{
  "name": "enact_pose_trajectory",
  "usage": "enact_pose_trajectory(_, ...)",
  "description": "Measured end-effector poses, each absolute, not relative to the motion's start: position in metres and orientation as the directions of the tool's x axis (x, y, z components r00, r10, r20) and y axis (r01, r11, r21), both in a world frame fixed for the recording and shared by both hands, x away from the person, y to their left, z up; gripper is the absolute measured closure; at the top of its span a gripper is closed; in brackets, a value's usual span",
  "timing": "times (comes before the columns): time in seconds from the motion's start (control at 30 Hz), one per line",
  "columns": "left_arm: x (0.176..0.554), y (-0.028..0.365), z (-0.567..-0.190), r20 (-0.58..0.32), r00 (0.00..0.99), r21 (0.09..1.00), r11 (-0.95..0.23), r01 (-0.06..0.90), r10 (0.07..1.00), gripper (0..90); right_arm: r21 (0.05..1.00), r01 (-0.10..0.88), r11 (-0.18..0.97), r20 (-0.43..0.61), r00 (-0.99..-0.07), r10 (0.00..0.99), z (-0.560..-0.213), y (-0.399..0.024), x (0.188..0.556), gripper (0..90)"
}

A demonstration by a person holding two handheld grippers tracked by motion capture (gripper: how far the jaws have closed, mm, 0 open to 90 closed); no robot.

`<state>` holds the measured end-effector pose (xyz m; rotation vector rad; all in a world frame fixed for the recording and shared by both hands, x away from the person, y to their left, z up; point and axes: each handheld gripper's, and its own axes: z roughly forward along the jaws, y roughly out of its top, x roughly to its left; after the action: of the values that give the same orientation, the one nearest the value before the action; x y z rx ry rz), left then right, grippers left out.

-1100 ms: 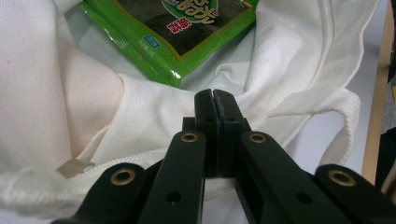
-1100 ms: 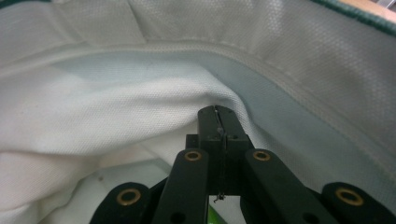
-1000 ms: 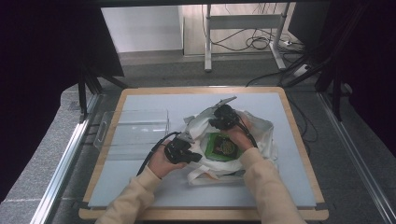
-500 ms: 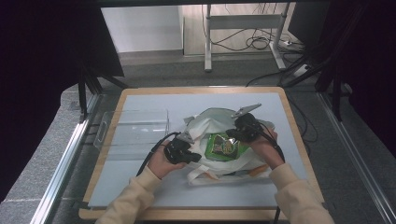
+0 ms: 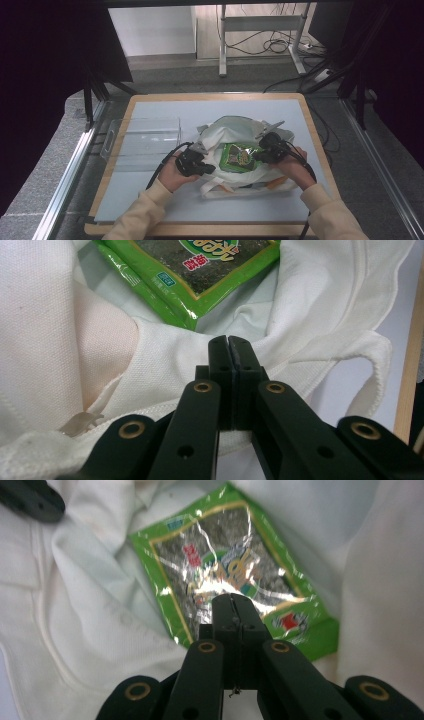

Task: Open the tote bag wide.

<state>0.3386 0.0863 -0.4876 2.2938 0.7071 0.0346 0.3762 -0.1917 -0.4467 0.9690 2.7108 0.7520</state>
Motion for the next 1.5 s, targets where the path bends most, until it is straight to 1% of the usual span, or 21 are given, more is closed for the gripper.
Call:
enact_pose_trajectory(0.33, 0.338, 0.086, -0.489, -0.179, 0.845, 0.651, -0.584, 0.486, 0.504, 90.0, 0.458, 0.603, 0.653, 0.064, -0.755, 0.652, -0.461, -0.203, 0.360, 89.5)
enact_pose_trajectory(0.6, 0.338, 0.087, -0.491, -0.186, 0.841, 0.642, -0.585, 0.496, 0.508, 90.0, 0.411, 0.623, 0.665, 0.048, -0.744, 0.667, -0.465, -0.213, 0.342, 89.5)
enact_pose_trajectory(0.77, 0.338, 0.086, -0.491, -0.187, 0.840, 0.640, -0.585, 0.497, 0.509, 90.0, 0.425, 0.635, 0.645, 0.068, -0.733, 0.677, -0.467, -0.224, 0.332, 89.5)
enact_pose_trajectory(0.9, 0.338, 0.086, -0.491, -0.189, 0.840, 0.639, -0.586, 0.498, 0.508, 90.0, 0.415, 0.624, 0.662, 0.054, -0.743, 0.667, -0.472, -0.223, 0.326, 89.5)
enact_pose_trajectory(1.07, 0.337, 0.085, -0.492, -0.190, 0.840, 0.642, -0.583, 0.497, 0.508, 90.0, 0.425, 0.628, 0.652, 0.060, -0.738, 0.672, -0.480, -0.224, 0.322, 89.6)
enact_pose_trajectory(1.27, 0.338, 0.086, -0.491, -0.187, 0.840, 0.636, -0.588, 0.499, 0.509, 90.0, 0.452, 0.613, 0.648, 0.051, -0.743, 0.667, -0.470, -0.222, 0.326, 89.4)
enact_pose_trajectory(1.5, 0.338, 0.086, -0.492, -0.188, 0.838, 0.638, -0.585, 0.501, 0.512, 90.0, 0.496, 0.576, 0.650, 0.033, -0.760, 0.649, -0.454, -0.204, 0.335, 89.4)
